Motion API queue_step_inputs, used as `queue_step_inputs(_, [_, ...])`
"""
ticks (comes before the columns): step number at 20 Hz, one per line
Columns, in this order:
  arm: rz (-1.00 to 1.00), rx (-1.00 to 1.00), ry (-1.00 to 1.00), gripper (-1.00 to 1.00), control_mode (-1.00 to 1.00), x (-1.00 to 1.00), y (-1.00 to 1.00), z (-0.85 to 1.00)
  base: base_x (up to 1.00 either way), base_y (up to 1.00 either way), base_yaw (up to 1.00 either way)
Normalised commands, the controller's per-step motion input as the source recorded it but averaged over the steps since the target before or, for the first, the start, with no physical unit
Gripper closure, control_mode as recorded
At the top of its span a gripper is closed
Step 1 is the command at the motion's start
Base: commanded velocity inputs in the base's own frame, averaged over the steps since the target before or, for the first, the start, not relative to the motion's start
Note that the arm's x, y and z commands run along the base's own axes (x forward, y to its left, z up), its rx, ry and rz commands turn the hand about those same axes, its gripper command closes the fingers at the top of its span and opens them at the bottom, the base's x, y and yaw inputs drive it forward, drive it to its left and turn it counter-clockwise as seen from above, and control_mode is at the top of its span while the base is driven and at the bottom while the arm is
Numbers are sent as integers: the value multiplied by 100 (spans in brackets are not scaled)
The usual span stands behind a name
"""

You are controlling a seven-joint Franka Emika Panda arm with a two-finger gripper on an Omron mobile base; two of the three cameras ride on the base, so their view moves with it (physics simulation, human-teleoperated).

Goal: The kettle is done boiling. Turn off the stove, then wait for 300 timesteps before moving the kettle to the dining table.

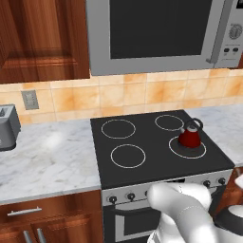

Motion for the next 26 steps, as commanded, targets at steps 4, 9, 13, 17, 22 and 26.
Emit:
queue_step_inputs(4, [0, -31, -9, -100, -100, 5, 9, 34, 0, 0, 0])
queue_step_inputs(9, [0, -33, -21, -100, -100, 4, 5, 26, 0, 0, 0])
queue_step_inputs(13, [0, -31, -21, -100, -100, 3, 9, 33, 0, 0, 0])
queue_step_inputs(17, [0, -32, -16, -100, -100, 8, 14, 37, 0, 0, 0])
queue_step_inputs(22, [0, -33, -15, -100, -100, 10, 18, 39, 0, 0, 0])
queue_step_inputs(26, [0, -32, -12, -100, -100, 10, 14, 34, 0, 0, 0])
